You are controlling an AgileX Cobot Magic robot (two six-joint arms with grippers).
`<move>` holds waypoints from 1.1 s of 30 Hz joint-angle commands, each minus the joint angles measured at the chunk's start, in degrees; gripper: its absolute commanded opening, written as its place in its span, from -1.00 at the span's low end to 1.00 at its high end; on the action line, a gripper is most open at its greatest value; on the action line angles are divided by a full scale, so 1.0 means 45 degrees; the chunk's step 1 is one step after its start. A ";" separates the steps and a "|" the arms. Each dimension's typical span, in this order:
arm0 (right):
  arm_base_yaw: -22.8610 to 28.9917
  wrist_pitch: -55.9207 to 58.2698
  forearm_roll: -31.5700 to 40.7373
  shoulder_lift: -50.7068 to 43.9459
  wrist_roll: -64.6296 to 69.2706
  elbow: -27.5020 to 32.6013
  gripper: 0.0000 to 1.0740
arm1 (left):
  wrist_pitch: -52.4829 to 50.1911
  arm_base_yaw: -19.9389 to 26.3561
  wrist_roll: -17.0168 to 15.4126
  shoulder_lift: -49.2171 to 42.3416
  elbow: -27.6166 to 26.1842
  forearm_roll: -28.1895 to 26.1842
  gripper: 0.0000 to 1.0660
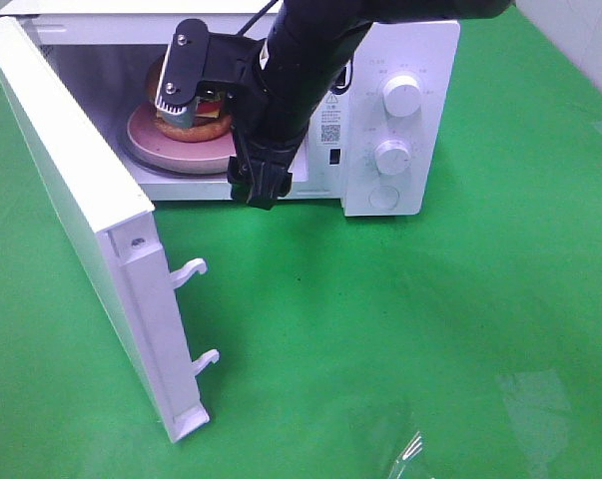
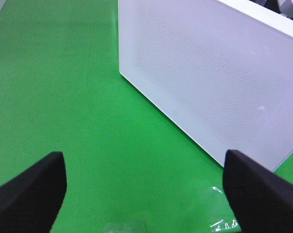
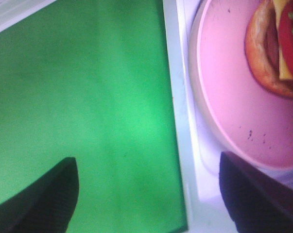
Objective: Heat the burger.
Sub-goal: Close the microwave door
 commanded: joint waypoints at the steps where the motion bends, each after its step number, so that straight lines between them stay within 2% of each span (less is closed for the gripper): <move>1: 0.0025 0.0025 0.0064 -0.0649 0.0917 0.0509 0.42 | 0.0000 0.0025 0.0025 -0.0025 0.0038 -0.0025 0.51; 3: 0.0025 0.0089 -0.0153 -0.1490 0.2177 0.1388 0.42 | 0.0000 0.0025 0.0025 -0.0025 0.0038 -0.0025 0.51; 8: 0.0025 0.0089 -0.0280 -0.2165 0.3183 0.2050 0.42 | 0.0000 0.0025 0.0025 -0.0025 0.0038 -0.0025 0.51; 16: 0.0025 0.0089 -0.0509 -0.4444 0.6213 0.4176 0.42 | 0.0000 0.0025 0.0025 -0.0025 0.0038 -0.0025 0.51; 25: 0.0025 0.0267 -0.0509 -0.6252 0.8938 0.5449 0.42 | 0.0000 0.0025 0.0025 -0.0025 0.0038 -0.0025 0.51; 27: 0.0025 0.1070 -0.0509 -0.7359 0.9740 0.6099 0.42 | 0.0000 0.0025 0.0025 -0.0025 0.0038 -0.0025 0.51; 33: 0.0025 0.2470 -0.0433 -0.8709 0.9931 0.6888 0.42 | 0.0000 0.0025 0.0025 -0.0025 0.0038 -0.0025 0.51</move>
